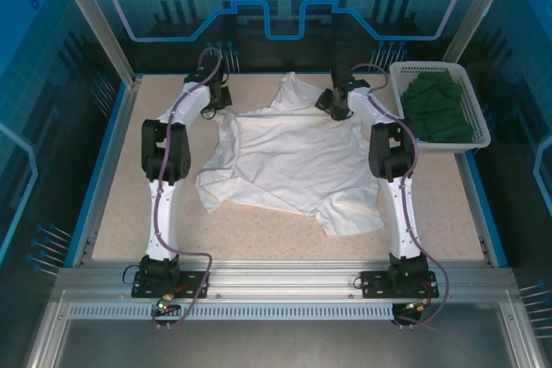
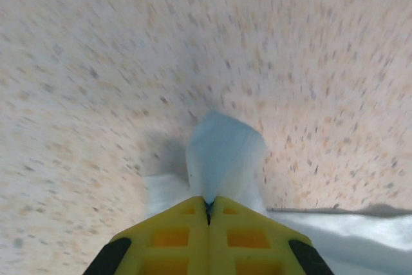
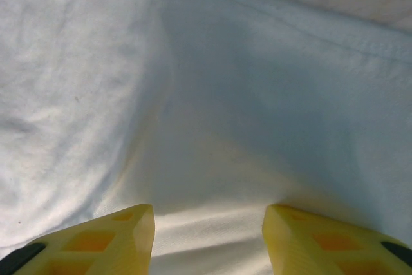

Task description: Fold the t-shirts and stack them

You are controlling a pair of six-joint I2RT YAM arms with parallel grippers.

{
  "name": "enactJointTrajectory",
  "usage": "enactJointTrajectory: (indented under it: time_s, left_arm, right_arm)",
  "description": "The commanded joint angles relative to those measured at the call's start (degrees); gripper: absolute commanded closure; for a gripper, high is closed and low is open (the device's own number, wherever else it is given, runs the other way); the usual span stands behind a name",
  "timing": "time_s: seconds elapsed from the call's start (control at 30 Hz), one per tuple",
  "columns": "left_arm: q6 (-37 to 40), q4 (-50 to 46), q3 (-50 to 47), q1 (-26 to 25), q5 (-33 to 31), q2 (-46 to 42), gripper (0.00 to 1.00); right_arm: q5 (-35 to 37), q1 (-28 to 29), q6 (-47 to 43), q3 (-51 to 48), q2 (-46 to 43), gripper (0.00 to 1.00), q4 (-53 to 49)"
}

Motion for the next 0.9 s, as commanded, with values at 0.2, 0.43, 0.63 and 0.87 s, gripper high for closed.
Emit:
enactJointTrajectory:
  time_s: [0.2, 0.43, 0.63, 0.87]
  left_arm:
    - [-3.1, 9.6, -10.3, 8.0, 5.3, -7.6, 1.0]
    - [-3.9, 0.6, -0.4, 12.5, 2.6, -1.7, 0.93]
    - [-7.3, -9.9, 8.4, 15.0, -3.5, -0.1, 0.31]
    - [-12.5, -14.5, -0.9, 12.2, -5.9, -13.1, 0.17]
  right_arm:
    - [2.2, -3.5, 5.0, -0.1, 1.8, 0.46, -3.5]
    - [1.9, -3.9, 3.2, 3.1, 3.0, 0.44, -4.7]
    - [1.3, -3.3, -3.3, 7.0, 1.5, 0.3, -7.1]
    - [2.7, -0.1, -10.8, 0.5, -12.4, 0.19, -6.5]
